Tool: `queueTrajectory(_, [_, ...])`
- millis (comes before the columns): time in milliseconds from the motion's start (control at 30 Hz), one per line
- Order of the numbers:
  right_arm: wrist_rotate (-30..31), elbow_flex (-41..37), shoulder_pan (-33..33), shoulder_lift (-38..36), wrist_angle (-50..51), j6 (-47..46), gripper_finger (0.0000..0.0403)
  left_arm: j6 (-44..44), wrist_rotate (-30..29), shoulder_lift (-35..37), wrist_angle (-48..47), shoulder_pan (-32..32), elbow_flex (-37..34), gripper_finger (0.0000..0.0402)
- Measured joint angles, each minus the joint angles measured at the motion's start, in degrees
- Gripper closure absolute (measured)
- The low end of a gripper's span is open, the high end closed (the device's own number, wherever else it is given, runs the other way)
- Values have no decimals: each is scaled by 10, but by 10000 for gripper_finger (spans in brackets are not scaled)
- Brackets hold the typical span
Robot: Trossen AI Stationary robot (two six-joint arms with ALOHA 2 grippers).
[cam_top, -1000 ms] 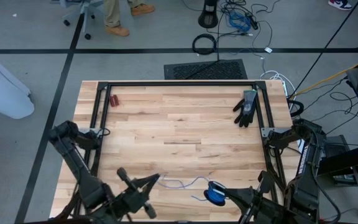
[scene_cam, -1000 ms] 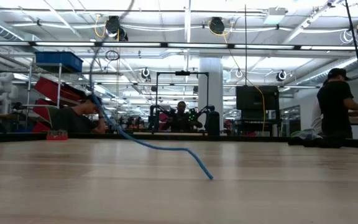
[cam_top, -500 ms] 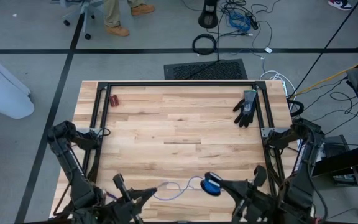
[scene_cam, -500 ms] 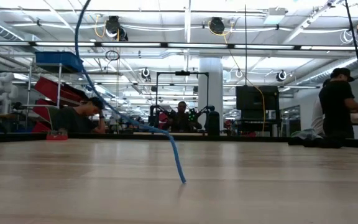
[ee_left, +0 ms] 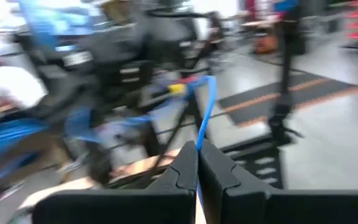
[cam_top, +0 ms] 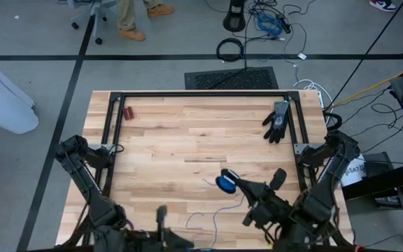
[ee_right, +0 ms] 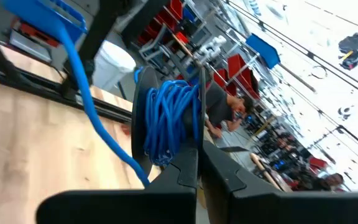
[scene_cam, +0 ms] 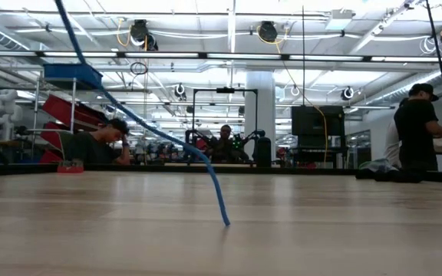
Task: Coil cords
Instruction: Uncoil the blue wire from the spool
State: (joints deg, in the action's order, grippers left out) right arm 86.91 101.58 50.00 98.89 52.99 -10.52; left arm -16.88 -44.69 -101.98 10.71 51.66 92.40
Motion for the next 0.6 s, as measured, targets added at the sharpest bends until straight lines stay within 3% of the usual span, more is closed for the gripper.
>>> queueTrajectory(100, [0,0,-11,0,14,-7,403,-4,46,-7,-23,-13,0,397])
queueTrajectory(267, [3,0,-12,-8,15,5,403,13,51,-17,-120,-39,0,396])
queueTrajectory(433, [16,0,-12,-33,13,7,403,75,-13,-21,-174,-76,0,359])
queueTrajectory(600, [15,0,-16,-58,23,7,403,138,-71,-21,-275,-97,0,281])
